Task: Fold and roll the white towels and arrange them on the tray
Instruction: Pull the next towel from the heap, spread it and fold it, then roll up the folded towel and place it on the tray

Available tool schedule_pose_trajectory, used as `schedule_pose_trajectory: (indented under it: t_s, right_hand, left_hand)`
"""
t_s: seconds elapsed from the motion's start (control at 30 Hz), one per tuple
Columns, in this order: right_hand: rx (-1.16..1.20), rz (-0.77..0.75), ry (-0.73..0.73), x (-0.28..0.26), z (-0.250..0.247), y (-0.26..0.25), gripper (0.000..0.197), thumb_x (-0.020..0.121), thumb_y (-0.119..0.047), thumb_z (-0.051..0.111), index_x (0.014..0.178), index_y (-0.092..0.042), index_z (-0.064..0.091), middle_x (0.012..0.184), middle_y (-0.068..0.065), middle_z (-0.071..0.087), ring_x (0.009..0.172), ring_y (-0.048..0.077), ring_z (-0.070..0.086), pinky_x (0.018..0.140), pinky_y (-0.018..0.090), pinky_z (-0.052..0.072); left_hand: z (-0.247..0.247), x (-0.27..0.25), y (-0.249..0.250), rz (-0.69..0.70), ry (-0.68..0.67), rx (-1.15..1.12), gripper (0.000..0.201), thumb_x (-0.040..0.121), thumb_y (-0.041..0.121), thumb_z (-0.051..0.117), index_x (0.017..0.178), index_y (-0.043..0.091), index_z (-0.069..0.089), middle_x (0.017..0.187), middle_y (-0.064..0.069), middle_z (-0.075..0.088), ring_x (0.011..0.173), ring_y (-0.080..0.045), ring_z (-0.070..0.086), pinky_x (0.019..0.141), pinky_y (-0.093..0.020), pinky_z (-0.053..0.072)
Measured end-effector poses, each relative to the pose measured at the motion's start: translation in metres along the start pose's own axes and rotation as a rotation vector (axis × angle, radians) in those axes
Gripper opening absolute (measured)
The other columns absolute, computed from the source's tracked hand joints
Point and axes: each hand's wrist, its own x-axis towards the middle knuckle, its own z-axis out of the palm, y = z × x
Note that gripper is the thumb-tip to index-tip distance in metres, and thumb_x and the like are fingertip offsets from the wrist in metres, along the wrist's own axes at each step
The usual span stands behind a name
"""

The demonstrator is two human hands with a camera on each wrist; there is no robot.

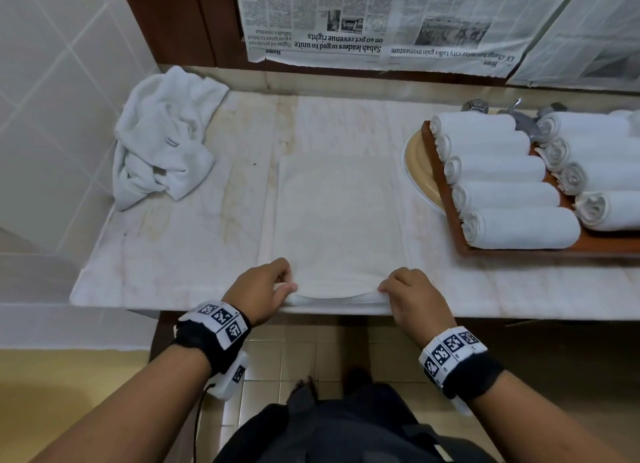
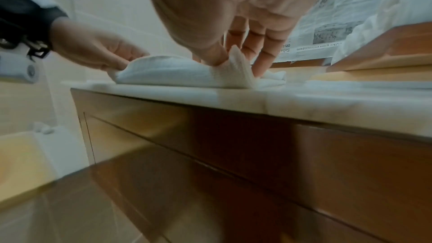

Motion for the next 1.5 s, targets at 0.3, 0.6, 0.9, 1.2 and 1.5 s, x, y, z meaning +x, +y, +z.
schedule_pose_trajectory:
  t_s: [0.3,0.6,0.9,1.2,1.5]
  right_hand:
    - [0.087,-0.090,0.025,-0.030,-0.001,0.013,0.038,0.078,-0.012,0.080,0.115,-0.011,0.071,0.114,0.001,0.065,0.106,0.020,0.060,0.089,0.030,0.054]
    - [0.092,-0.048,0.076,-0.032,0.004,0.018,0.032,0.081,-0.017,0.080,0.112,-0.016,0.072,0.109,-0.002,0.068,0.101,0.017,0.060,0.087,0.031,0.052]
    - [0.156,0.060,0.053,-0.035,0.008,0.018,0.034,0.095,-0.042,0.047,0.115,-0.025,0.068,0.114,-0.008,0.064,0.108,0.012,0.053,0.093,0.028,0.041]
    - [0.190,0.089,0.025,-0.029,0.007,0.018,0.039,0.096,-0.044,0.042,0.116,-0.024,0.068,0.112,-0.008,0.063,0.106,0.011,0.051,0.093,0.026,0.040]
    - [0.246,0.155,-0.034,-0.020,0.004,0.018,0.035,0.096,-0.043,0.042,0.115,-0.024,0.065,0.110,-0.008,0.061,0.104,0.012,0.050,0.091,0.028,0.041]
  left_hand:
    - [0.009,-0.005,-0.003,0.350,0.076,0.289,0.014,0.083,0.005,0.064,0.090,0.017,0.063,0.097,0.001,0.059,0.078,-0.024,0.055,0.060,-0.038,0.049]
    - [0.014,-0.022,-0.005,0.480,0.066,0.608,0.048,0.079,0.056,0.066,0.108,0.018,0.061,0.108,0.000,0.059,0.081,-0.023,0.057,0.062,-0.033,0.048]
    - [0.018,-0.019,-0.009,0.321,0.164,0.102,0.030,0.093,0.042,0.050,0.080,0.020,0.067,0.083,0.005,0.057,0.073,-0.016,0.055,0.065,-0.031,0.049]
    - [0.019,-0.015,0.007,0.492,0.120,0.389,0.042,0.070,-0.003,0.068,0.100,0.021,0.053,0.099,-0.003,0.061,0.073,-0.024,0.056,0.061,-0.029,0.042]
    - [0.017,-0.019,0.006,0.639,0.039,0.490,0.013,0.082,0.018,0.052,0.090,0.013,0.061,0.094,-0.004,0.061,0.077,-0.024,0.056,0.058,-0.034,0.048]
